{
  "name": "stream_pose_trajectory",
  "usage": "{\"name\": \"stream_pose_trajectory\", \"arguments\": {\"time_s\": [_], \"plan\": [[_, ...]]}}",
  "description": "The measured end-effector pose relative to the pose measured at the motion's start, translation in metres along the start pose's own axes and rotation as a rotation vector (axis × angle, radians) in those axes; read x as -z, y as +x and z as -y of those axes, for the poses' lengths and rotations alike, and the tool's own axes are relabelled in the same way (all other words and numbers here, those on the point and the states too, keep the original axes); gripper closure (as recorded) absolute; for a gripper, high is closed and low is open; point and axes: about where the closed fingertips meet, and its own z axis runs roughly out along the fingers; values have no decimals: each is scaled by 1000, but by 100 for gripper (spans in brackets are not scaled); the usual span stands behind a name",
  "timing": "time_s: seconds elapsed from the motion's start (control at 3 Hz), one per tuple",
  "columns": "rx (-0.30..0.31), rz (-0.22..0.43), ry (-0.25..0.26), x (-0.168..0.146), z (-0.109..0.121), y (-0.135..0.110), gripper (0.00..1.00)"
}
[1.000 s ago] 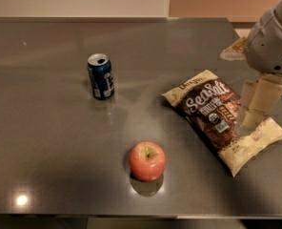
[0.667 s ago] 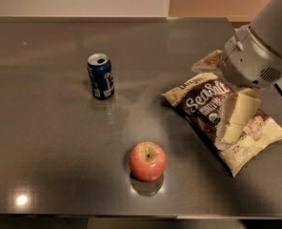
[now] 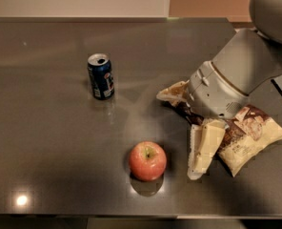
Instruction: Pick apple
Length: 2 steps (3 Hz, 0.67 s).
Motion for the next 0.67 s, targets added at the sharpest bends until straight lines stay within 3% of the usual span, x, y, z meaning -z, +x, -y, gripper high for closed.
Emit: {"name": "stream_pose_trajectory", "arguments": {"time_s": [0.67], "plan": [[57,82,-41,-42,-6,-17,0]]}}
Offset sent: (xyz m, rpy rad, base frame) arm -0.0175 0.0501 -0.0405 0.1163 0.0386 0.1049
